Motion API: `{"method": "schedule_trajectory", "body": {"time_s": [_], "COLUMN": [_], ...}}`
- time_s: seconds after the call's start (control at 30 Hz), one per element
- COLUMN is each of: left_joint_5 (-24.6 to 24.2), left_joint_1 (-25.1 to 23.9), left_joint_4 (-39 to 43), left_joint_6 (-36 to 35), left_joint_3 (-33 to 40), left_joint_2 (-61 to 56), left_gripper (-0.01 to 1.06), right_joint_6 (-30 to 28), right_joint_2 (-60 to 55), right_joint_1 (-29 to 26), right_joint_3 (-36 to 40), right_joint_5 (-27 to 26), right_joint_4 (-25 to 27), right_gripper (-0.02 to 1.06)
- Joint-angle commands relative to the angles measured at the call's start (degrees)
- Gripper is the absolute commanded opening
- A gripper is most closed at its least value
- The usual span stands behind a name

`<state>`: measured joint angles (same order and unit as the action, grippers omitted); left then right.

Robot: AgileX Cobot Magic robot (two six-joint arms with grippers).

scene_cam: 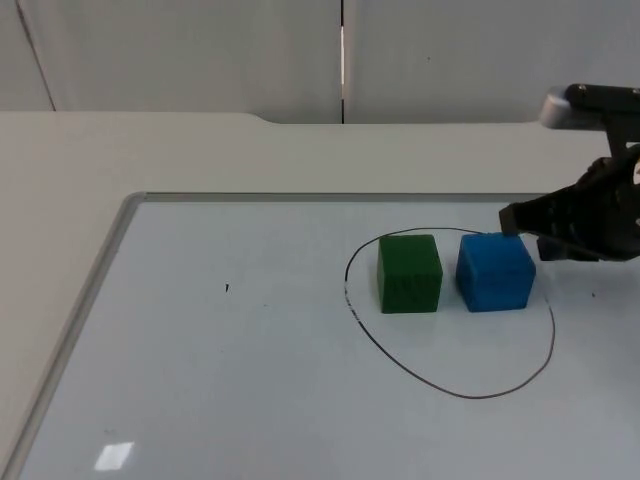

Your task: Push the two cubes into the marked area.

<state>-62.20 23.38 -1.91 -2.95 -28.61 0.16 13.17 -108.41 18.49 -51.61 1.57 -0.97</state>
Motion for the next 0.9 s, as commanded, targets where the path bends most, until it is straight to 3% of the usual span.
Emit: {"method": "schedule_trajectory", "body": {"time_s": [0.0, 0.4, 0.87], "left_joint_5": [0.77, 0.77, 0.77], "left_joint_1": [-0.10, -0.10, -0.10], "left_joint_4": [-0.45, -0.45, -0.45], "left_joint_6": [0.05, 0.05, 0.05], "left_joint_3": [0.35, 0.35, 0.35], "left_joint_2": [-0.16, -0.16, -0.16], "left_gripper": [0.00, 0.00, 0.00], "right_joint_6": [-0.99, -8.29, -10.00], "right_joint_2": [1.48, 15.70, 36.26], "right_joint_1": [-1.08, -3.28, -3.28], "right_joint_3": [-0.19, -0.19, -0.19], "right_joint_5": [0.76, 6.61, 17.43], "right_joint_4": [-0.36, -0.36, -0.36], "right_gripper": [0.00, 0.00, 0.00]}}
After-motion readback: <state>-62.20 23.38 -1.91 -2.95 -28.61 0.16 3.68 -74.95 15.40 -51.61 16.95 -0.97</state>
